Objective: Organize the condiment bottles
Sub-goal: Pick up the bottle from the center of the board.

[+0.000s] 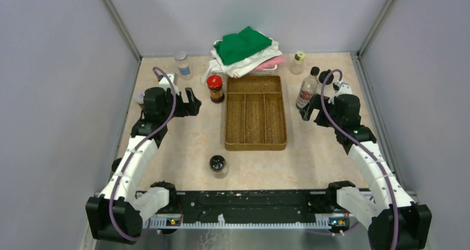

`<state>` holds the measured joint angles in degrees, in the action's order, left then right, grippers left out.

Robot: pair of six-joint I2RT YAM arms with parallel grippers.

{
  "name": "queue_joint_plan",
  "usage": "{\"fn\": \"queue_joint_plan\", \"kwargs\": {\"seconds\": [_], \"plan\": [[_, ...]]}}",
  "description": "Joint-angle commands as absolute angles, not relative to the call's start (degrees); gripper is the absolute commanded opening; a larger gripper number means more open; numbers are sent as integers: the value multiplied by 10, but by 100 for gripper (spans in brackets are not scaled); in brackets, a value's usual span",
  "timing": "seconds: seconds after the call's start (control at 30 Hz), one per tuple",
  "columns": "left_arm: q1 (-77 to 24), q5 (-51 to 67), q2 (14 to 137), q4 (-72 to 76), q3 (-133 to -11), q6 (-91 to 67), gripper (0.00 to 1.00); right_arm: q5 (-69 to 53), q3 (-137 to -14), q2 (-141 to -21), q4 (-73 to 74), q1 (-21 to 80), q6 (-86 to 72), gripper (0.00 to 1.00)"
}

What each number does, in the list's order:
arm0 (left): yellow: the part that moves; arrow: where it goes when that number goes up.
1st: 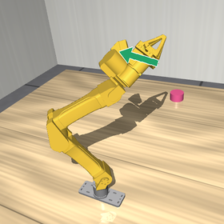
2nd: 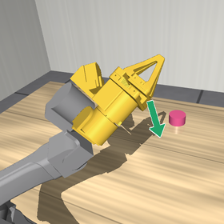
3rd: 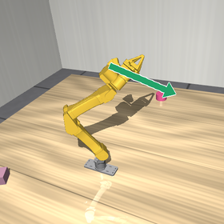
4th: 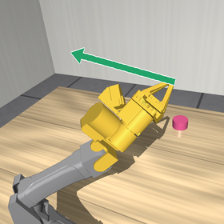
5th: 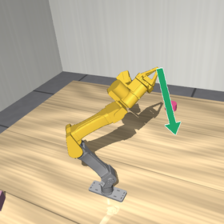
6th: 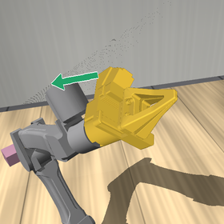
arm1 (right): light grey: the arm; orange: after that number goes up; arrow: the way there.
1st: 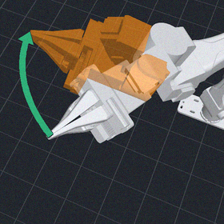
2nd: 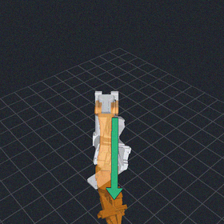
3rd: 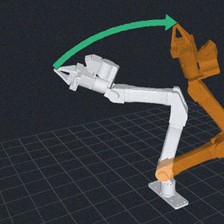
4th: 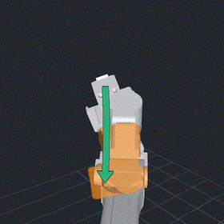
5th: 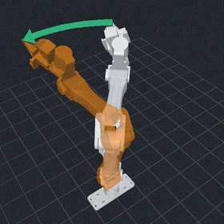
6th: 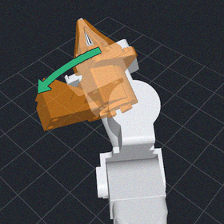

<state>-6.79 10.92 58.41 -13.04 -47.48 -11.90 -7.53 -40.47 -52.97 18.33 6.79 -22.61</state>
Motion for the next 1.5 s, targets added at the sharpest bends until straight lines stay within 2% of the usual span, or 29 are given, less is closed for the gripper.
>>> {"fn": "queue_joint_plan", "kwargs": {"seconds": [0.0,1.03,1.37,1.47], "plan": [[-65,118,584,-100,-475,-122,99,-80,-410,-527,160,74,-226,99],[-65,127,583,-97,-474,-125,99,-136,-416,-577,160,105,-213,98],[-65,131,582,-96,-473,-127,99,-104,-434,-626,191,193,-195,94],[-65,132,582,-95,-473,-127,99,-73,-457,-663,231,209,-189,88]]}}
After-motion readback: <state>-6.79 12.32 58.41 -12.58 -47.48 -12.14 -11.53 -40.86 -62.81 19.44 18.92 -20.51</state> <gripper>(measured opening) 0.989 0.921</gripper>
